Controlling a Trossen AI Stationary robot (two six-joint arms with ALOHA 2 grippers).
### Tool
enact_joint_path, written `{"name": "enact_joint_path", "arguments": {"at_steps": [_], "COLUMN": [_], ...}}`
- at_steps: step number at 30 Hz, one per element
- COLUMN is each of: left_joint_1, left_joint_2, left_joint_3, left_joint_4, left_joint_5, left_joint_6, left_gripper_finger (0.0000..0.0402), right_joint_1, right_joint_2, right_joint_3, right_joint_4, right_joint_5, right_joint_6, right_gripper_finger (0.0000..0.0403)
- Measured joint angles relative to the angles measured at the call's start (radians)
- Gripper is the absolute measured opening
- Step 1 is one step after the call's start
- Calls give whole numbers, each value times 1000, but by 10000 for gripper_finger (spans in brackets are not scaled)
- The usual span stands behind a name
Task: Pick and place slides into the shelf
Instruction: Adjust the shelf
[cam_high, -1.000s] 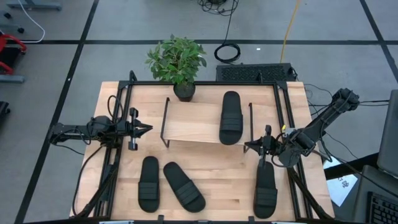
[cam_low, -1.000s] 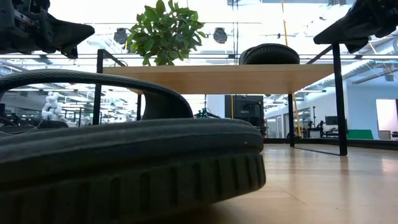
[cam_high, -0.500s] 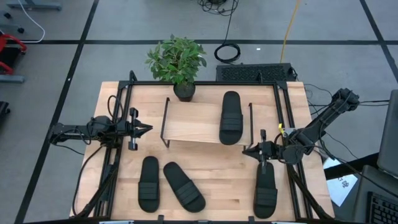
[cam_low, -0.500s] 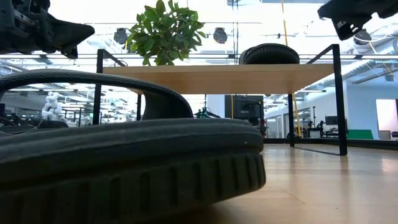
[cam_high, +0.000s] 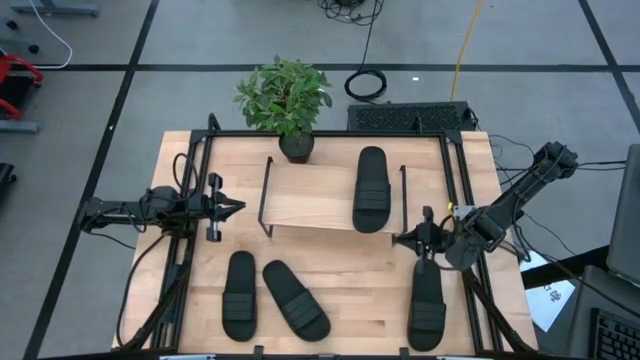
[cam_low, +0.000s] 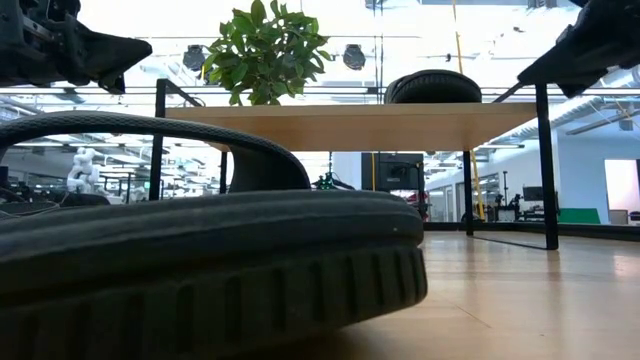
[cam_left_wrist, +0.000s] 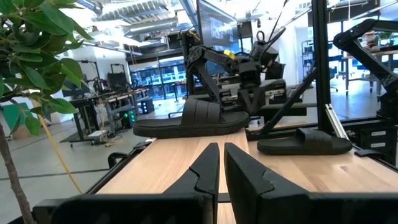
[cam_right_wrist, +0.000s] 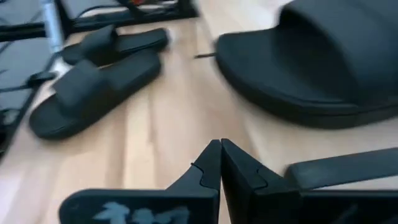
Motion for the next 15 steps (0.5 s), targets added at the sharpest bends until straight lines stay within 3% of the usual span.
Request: {"name": "enact_joint_path", "arguments": {"at_steps": [4,9,15], "left_joint_1": [0,0,0], "left_joint_2": [0,0,0], "left_joint_3": [0,0,0], "left_joint_4": [0,0,0], "left_joint_5": [0,0,0], "left_joint_6": [0,0,-1], "left_gripper_finger": [33,33,33], "right_joint_1": [-2,-46,-80], "right_joint_2": [0,0,0], "right_joint_3": [0,1,1], "right_joint_4": [-26,-47,-25], "right_joint_5": [72,72,-32], "right_joint_6": [23,36,19], "right_gripper_finger": [0,0,0]}}
